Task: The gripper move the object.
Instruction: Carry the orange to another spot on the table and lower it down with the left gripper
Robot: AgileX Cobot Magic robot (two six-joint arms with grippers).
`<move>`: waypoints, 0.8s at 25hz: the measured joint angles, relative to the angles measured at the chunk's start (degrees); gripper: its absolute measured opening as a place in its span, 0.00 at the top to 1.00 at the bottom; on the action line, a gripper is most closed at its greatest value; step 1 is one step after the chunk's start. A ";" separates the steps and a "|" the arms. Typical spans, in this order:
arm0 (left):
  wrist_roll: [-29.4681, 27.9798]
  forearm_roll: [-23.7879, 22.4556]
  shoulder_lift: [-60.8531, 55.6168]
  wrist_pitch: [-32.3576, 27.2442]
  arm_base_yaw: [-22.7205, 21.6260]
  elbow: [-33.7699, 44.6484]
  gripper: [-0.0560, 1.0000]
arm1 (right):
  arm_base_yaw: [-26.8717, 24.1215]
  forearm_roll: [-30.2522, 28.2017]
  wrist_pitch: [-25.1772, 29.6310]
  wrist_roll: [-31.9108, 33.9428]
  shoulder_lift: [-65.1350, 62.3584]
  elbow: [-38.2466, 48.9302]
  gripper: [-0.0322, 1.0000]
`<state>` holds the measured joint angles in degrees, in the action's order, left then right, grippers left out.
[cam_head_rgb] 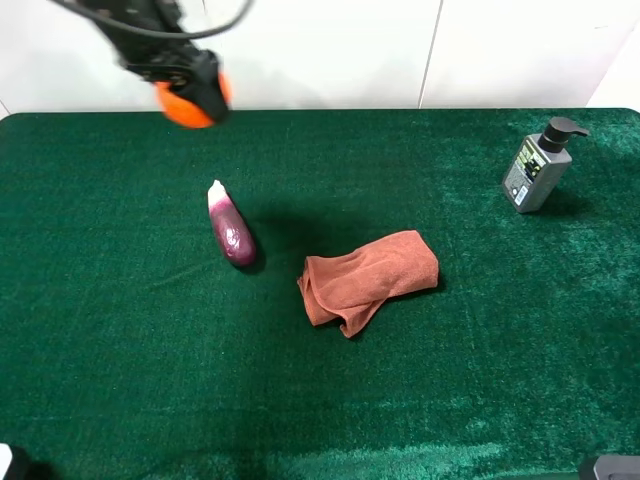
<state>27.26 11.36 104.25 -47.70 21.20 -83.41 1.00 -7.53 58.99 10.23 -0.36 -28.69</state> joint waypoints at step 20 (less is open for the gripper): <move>-2.42 0.00 28.58 1.85 15.33 -36.39 0.24 | 0.00 0.00 0.00 0.00 0.00 0.00 0.34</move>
<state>24.84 11.36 132.82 -45.85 36.53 -119.80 1.00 -7.53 58.99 10.23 -0.36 -28.69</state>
